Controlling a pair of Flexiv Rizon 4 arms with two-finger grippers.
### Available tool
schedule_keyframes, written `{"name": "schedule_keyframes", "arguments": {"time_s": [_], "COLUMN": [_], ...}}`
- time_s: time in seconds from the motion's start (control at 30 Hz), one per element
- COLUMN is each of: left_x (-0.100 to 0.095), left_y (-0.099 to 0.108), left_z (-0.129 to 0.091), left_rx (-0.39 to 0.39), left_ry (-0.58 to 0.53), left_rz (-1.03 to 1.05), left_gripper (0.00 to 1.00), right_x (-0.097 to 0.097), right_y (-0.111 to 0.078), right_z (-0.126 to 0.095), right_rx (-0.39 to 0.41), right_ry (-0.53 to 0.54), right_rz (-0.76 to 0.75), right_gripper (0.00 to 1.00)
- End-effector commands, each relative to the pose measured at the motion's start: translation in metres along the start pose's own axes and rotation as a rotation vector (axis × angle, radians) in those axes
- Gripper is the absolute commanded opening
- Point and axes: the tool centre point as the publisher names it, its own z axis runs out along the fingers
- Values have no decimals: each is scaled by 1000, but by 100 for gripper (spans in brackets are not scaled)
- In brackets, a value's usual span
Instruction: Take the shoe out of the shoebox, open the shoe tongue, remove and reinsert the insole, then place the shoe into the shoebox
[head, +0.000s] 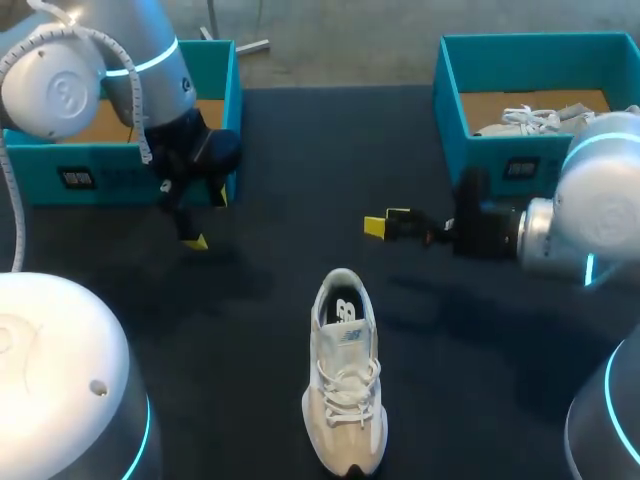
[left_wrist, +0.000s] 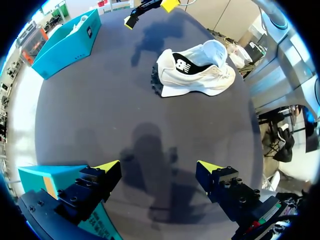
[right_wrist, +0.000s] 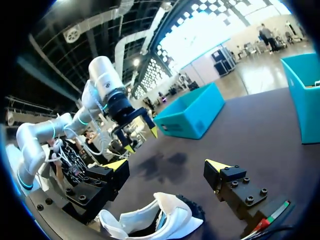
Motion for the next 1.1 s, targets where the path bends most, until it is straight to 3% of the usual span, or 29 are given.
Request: {"name": "schedule_keyframes", "arguments": {"time_s": [0.03, 0.43, 0.8, 1.1], "left_x": [-3, -9, -16, -21], "left_y": [-2, 5, 2, -7], "left_z": [-2, -3, -7, -14], "left_rx": [-9, -10, -21, -26], "left_ry": [7, 25, 26, 9], "left_rz": [1, -2, -9, -29], "left_gripper": [100, 100, 100, 100], "right_x": [-2, -2, -13, -30], "right_y": [-5, 3, 3, 9], "right_z": [2, 9, 4, 5], "right_rx": [-56, -41, -101, -89], "right_ry": [-16, -114, -229, -122], "right_rz": [-21, -35, -54, -5], "right_gripper": [100, 100, 100, 100]}}
